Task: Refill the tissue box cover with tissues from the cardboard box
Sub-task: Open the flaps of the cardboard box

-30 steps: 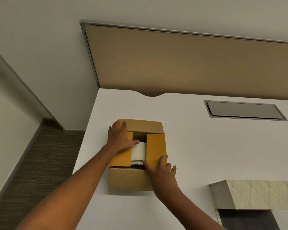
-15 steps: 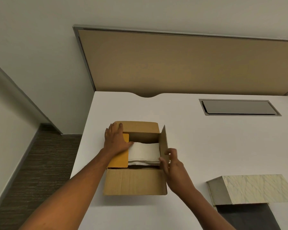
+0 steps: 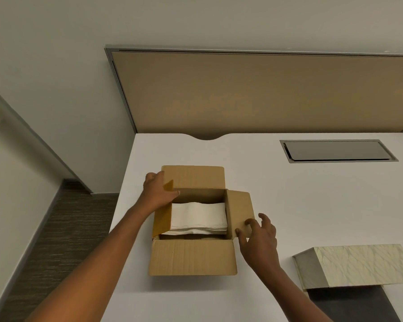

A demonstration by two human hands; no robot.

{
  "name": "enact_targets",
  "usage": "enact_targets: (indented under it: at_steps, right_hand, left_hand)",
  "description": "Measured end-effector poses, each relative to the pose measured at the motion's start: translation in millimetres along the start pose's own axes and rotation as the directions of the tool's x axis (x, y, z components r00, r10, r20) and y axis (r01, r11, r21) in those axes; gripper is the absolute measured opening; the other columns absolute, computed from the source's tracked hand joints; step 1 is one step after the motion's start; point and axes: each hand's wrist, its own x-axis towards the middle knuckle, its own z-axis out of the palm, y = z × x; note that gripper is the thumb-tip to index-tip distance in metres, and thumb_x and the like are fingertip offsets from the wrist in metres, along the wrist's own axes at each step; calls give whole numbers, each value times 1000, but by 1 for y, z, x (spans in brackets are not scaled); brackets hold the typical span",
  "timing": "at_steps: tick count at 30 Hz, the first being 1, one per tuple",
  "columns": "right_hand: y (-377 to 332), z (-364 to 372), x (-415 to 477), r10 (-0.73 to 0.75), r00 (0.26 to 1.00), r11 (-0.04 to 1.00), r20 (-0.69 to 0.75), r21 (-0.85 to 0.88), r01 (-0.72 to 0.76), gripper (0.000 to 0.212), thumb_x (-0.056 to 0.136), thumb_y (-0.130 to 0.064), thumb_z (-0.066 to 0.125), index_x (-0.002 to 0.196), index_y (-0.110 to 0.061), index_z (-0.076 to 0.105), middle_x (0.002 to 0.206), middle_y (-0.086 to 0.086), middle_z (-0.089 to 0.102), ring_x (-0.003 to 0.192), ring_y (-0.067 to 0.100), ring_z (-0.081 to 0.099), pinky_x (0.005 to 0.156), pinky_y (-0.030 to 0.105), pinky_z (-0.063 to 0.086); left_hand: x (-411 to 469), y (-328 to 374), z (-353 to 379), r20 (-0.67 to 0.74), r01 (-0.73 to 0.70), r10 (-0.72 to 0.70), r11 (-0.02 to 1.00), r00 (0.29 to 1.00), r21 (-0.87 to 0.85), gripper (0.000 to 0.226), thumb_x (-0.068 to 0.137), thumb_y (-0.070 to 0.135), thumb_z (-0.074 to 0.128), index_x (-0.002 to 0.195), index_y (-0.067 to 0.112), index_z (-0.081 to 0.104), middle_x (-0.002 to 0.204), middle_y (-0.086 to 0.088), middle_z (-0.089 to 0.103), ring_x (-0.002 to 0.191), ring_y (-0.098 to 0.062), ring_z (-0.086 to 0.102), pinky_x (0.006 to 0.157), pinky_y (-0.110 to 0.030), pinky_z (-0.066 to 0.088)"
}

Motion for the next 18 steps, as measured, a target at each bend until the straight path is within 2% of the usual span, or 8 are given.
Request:
enact_targets:
  at_steps: [3, 5, 11, 18]
  right_hand:
    - [0, 1, 1, -64, 998, 998, -13, -31, 64, 37, 89, -40, 57, 114, -12, 59, 141, 8, 45, 125, 30, 42, 95, 45, 43]
    - [0, 2, 0, -84, 996, 996, 1, -38, 84, 36, 90, -40, 56, 111, -11, 60, 135, 6, 52, 120, 29, 47, 94, 44, 43]
    - [-2, 2, 0, -115, 990, 990, 76, -69, 120, 36, 93, -42, 48, 113, -13, 58, 129, 4, 56, 113, 27, 54, 94, 41, 41]
    - [-10, -1, 1, -117, 975, 990, 188, -55, 129, 34, 97, -42, 40, 107, -14, 55, 114, 5, 62, 101, 25, 59, 89, 39, 47]
  left_hand:
    - [-8, -10, -23, -56, 57, -67, 985, 996, -165, 66, 81, 24, 74, 138, 12, 44, 136, -15, 51, 118, -32, 54, 85, -36, 48]
    - [-13, -21, -36, -76, 90, -109, 971, 991, -221, 57, 82, 19, 73, 133, 9, 50, 126, -17, 60, 108, -32, 59, 79, -35, 48]
    - [-27, -57, -40, -84, 169, -196, 952, 977, -255, 54, 80, 16, 75, 128, 1, 54, 125, -21, 60, 102, -33, 60, 75, -36, 45]
    - [-35, -82, -18, -32, 322, -355, 879, 934, -353, 58, 82, 27, 73, 132, 9, 50, 134, -17, 53, 115, -36, 54, 88, -47, 48]
